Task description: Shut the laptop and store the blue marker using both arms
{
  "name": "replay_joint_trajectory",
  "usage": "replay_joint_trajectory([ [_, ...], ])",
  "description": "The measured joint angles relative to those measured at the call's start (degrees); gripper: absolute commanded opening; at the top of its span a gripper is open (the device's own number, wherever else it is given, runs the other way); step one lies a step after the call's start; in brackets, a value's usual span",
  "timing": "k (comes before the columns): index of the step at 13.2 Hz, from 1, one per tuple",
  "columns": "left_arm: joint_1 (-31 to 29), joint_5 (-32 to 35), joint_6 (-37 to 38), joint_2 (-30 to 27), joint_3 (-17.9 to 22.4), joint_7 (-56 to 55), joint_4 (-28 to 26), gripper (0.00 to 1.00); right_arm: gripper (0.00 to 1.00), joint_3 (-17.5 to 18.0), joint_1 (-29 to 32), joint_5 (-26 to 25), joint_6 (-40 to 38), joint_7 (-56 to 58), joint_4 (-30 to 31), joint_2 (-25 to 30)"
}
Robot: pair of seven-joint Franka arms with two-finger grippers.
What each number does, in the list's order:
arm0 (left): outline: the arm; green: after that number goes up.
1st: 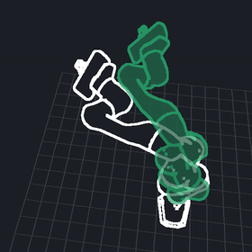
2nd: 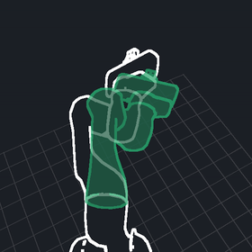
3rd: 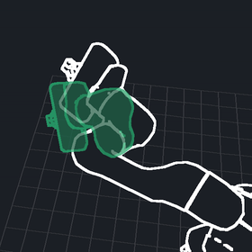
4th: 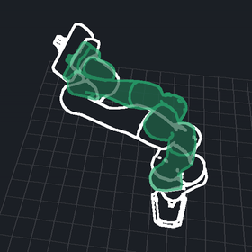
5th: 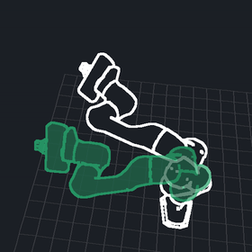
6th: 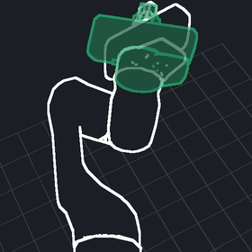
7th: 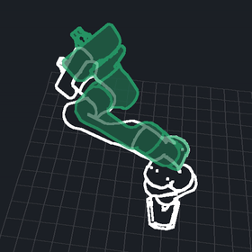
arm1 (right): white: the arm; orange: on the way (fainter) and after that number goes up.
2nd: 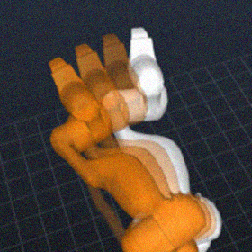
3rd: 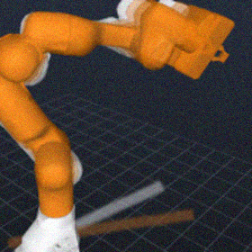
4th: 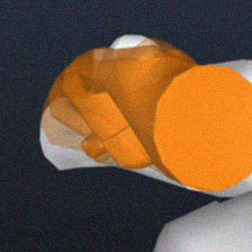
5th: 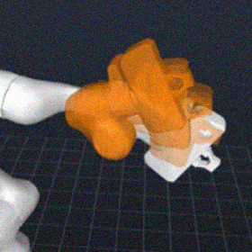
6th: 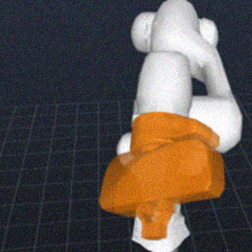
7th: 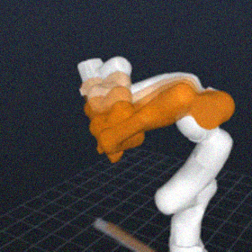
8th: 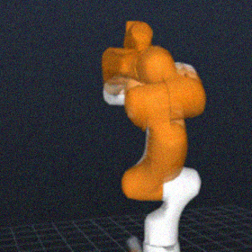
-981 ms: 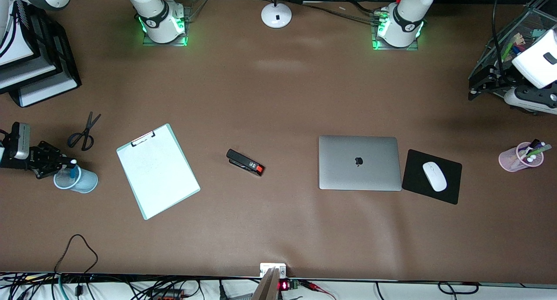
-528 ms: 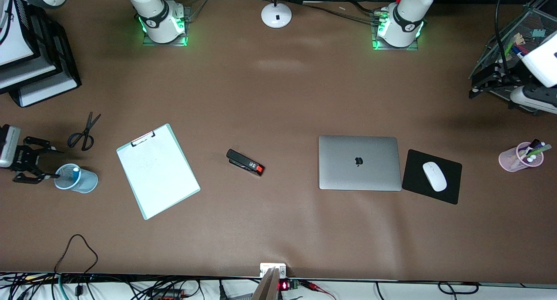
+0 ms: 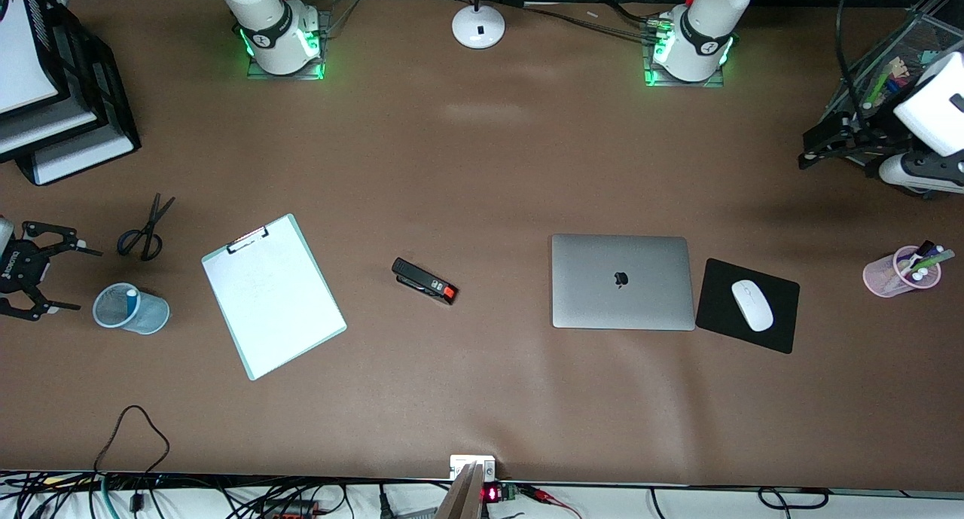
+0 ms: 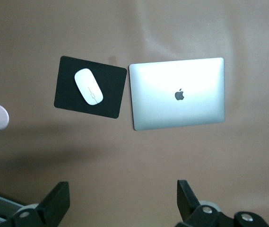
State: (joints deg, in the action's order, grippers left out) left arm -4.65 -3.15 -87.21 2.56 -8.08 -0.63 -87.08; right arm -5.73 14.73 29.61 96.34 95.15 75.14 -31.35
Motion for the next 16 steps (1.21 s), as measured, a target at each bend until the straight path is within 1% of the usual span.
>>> replay_joint_trajectory([
  [2,0.00,0.03,0.21,-0.01,-0.47,-1.51,0.00,1.00,1.00,0.06,-2.43,-1.41,-0.03,-11.89,1.85,3.17],
  [5,-0.02,2.07,0.39,-0.02,-1.10,-1.56,0.00,1.00,1.00,0.18,-5.77,-4.74,-0.06,-27.32,3.99,6.78],
  [7,-0.01,2.69,0.43,-0.05,-2.11,-1.87,0.00,1.00,1.00,0.26,-8.50,-7.55,-0.07,-38.22,4.88,8.52],
  [10,-0.18,2.91,1.03,-0.21,-2.23,-2.38,0.00,1.00,1.00,0.30,-12.29,-11.98,-1.28,-55.23,5.44,10.31],
  [12,-0.46,2.93,1.23,-0.33,-2.07,-2.44,0.00,1.00,1.00,0.32,-14.50,-15.62,-3.63,-67.57,5.45,11.55],
  [16,-1.15,2.93,1.29,-0.53,-1.96,-2.50,0.00,1.00,1.00,0.38,-20.16,-25.64,-11.16,-89.48,5.45,15.42],
])
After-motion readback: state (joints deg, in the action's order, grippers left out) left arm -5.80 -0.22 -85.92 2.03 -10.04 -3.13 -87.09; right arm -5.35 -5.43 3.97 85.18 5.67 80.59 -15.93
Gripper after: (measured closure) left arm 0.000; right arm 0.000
